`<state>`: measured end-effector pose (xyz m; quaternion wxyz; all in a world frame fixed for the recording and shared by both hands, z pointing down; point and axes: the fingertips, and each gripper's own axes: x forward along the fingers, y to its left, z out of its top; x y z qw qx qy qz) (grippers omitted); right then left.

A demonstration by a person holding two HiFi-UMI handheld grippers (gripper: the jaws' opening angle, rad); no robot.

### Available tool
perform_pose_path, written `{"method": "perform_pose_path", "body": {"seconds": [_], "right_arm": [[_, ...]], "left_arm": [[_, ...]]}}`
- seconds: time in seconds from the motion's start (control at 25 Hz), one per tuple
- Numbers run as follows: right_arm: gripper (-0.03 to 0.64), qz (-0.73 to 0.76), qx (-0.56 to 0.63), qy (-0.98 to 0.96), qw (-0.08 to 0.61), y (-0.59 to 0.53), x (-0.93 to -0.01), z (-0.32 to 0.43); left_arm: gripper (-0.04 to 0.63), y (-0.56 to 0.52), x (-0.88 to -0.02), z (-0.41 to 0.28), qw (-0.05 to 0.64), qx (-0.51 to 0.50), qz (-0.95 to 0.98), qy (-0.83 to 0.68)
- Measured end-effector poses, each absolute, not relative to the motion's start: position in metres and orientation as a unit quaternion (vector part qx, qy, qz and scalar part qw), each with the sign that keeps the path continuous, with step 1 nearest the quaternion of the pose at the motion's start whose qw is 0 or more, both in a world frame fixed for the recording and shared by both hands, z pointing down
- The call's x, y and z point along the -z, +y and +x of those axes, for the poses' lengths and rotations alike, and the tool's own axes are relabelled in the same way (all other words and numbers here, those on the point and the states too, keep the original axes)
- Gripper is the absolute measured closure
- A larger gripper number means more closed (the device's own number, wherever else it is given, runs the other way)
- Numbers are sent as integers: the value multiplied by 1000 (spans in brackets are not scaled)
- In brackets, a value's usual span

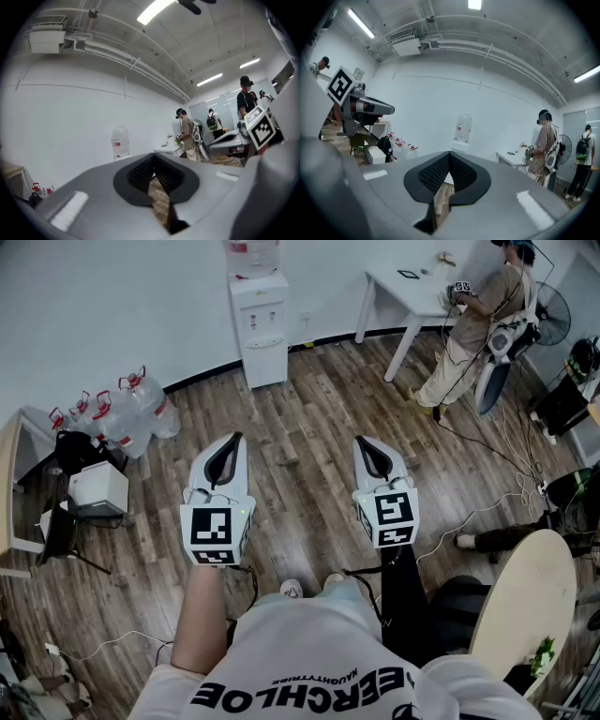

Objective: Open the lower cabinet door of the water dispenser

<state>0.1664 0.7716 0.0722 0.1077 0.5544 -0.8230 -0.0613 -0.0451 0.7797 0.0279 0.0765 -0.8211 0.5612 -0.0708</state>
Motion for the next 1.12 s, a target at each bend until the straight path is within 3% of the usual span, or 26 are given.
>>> {"method": "perform_pose_path", "body": {"seconds": [1.12], "right_arm": [[612,565,76,-812,125,795,-86,163]], "left_arm": [[540,797,-43,-39,47,35,-847,529]]}}
